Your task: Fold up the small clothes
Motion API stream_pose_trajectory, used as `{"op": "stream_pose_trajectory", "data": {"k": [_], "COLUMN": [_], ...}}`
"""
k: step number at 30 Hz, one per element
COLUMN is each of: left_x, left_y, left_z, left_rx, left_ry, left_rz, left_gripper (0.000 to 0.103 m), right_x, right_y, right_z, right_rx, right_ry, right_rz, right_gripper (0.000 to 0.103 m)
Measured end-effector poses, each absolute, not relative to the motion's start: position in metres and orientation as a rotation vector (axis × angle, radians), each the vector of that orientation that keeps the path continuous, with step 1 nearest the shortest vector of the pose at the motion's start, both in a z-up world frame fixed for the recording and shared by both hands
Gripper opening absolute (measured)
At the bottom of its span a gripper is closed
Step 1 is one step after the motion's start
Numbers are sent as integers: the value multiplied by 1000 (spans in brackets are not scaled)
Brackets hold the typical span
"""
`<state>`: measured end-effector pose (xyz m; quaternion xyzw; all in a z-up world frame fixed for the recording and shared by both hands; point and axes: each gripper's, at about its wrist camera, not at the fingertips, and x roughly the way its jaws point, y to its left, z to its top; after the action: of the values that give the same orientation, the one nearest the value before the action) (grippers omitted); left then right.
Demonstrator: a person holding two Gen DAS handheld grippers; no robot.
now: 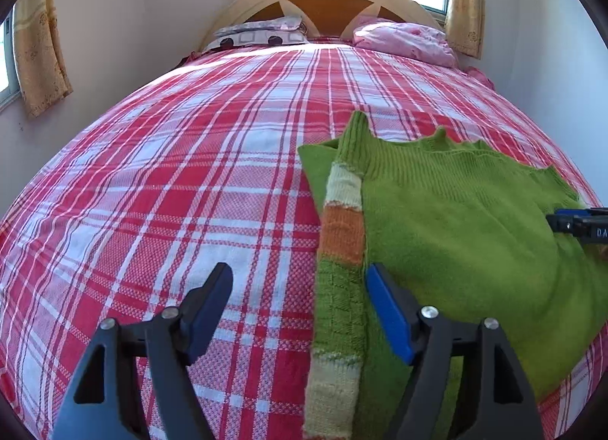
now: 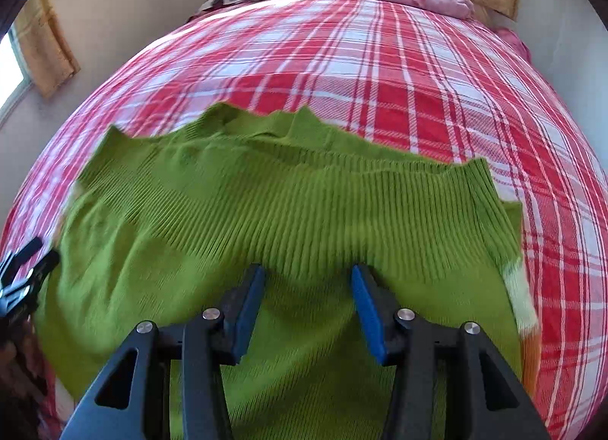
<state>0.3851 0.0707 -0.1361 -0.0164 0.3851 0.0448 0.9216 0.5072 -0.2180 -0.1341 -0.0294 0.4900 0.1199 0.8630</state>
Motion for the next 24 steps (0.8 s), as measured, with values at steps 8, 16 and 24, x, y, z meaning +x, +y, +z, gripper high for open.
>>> {"op": "stream_pose_trajectory", "data": {"k": [8,16,24], "left_x": [377,374,375], "left_y": [85,99,100], "left_z": [-140,-147,-149], "left_rx": [-110,-193,-185], "left_ry": [770,786,804], "left_rz": [138,161,191], "left_gripper": [84,84,90], "right_x": [535,477,488], "right_y": [-208,-132,-94], "right_z": [-130,-112,-131], "right_rx": [-53,-74,-108], "right_ry": [996,977,976], "right_rz": [170,417,368], "right_gripper": [49,49,52]}}
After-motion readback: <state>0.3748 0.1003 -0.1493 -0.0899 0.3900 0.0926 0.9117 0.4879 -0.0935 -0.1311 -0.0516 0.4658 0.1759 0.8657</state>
